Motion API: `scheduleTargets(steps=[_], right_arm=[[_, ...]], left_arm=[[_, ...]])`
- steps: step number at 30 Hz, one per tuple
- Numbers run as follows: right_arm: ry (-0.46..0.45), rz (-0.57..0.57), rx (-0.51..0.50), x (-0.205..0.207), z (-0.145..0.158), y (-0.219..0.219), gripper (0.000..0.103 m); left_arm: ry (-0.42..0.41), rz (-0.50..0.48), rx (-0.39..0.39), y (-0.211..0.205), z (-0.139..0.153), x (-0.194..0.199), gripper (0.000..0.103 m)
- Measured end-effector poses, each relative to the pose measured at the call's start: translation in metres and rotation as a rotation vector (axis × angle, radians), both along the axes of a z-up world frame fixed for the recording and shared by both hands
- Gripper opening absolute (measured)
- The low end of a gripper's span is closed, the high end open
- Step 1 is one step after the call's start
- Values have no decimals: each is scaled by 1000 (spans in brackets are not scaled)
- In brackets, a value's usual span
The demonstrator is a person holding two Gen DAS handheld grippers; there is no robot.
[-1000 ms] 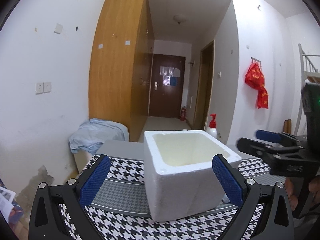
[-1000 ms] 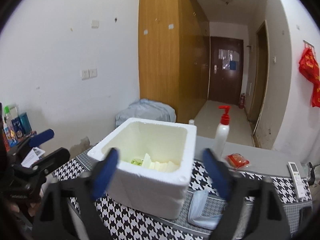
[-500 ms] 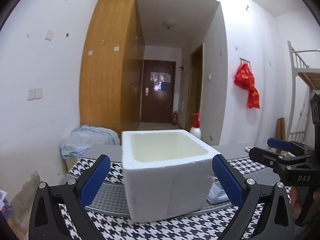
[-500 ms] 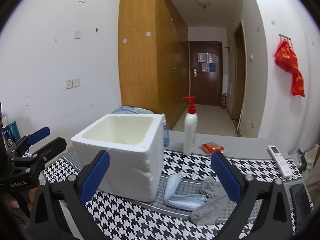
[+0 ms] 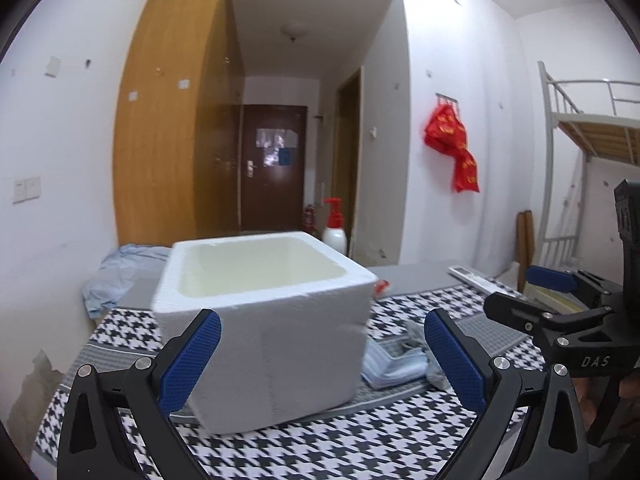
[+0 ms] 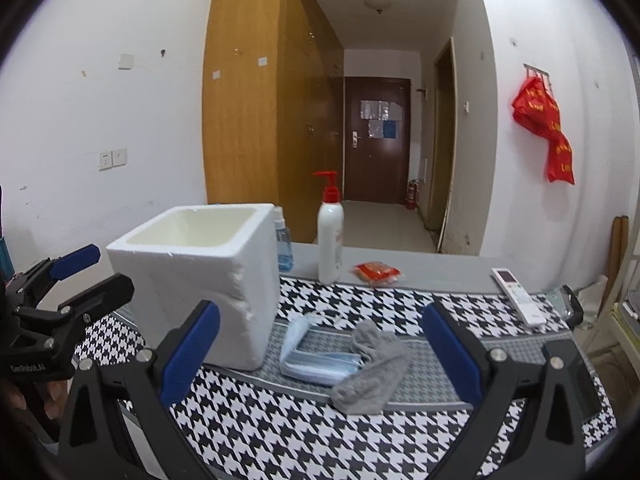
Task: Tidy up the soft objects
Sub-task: 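Move both grippers away from the box back toward the table items, then lower the left gripper onto the blue face mask and close it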
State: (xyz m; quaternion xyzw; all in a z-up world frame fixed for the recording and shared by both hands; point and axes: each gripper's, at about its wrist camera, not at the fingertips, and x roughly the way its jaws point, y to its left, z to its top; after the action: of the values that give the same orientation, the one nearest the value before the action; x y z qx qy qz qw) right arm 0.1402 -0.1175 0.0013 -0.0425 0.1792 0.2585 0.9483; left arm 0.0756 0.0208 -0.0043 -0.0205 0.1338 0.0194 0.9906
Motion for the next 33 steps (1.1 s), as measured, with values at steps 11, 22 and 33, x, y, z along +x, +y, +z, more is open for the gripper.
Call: scheduleTargets(steps=[11, 22, 33], right_arm=[[44, -57, 11, 10, -16, -28, 102], [88, -67, 3, 27, -34, -46, 102], [167, -90, -50, 59, -50, -67, 102]], left_arm=[[70, -60, 32, -32, -16, 19, 102], [119, -96, 19, -57, -27, 42, 102], [190, -140, -24, -79, -44, 80, 102]])
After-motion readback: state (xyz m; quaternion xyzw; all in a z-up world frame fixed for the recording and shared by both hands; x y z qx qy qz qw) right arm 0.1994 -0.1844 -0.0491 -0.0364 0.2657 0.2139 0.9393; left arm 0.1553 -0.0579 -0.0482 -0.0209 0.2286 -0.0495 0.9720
